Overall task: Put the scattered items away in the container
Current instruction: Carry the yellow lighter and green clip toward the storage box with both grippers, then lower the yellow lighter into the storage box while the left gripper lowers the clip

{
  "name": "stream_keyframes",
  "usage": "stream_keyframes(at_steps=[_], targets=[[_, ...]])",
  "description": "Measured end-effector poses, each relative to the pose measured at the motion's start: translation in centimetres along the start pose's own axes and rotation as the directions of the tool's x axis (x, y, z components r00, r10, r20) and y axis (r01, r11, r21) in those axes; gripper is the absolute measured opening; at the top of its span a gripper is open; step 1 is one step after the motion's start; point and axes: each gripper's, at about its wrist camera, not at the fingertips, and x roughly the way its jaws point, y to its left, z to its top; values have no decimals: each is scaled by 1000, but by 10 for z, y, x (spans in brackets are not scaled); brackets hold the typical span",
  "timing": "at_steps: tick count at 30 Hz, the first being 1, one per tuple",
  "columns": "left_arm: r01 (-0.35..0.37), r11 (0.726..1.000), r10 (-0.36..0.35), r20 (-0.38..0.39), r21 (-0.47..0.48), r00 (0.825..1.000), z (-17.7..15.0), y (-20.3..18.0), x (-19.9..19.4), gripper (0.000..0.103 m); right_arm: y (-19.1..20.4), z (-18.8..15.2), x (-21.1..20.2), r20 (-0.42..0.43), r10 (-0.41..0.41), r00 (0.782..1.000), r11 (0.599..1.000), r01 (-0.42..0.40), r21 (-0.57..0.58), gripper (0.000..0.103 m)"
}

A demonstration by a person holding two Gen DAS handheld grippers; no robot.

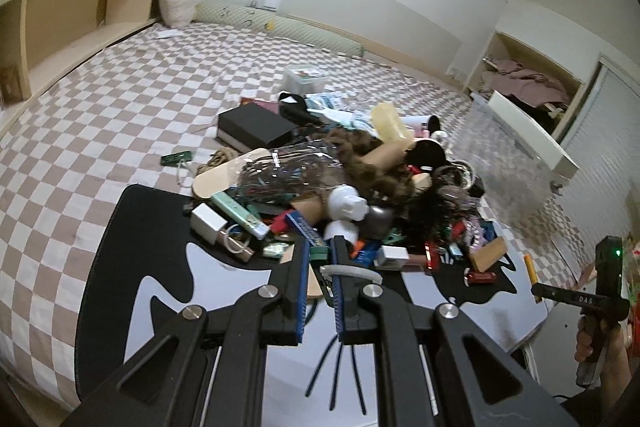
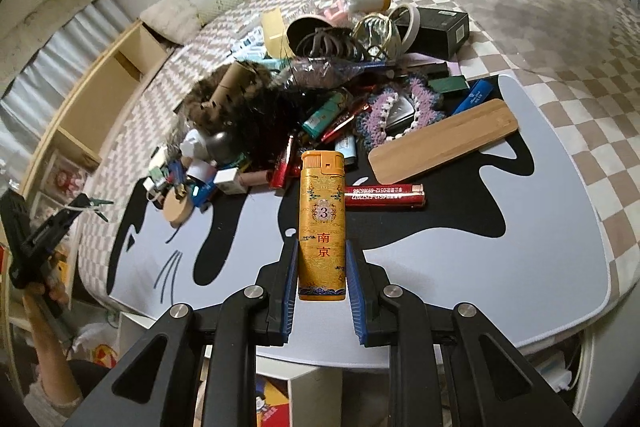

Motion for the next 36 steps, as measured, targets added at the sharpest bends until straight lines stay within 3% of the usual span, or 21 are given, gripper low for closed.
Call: stream_keyframes(at_steps=[26,36], targets=[[118,987,-113,-50,105,992,-49,-66,-24,11,48,-43,-23,-6,166,986,986,-166,-31,24],[153,980,-144,-80,127,986,-71,-80,-33,11,69,-72,-15,-81,208,975,974,-214,-73,24]])
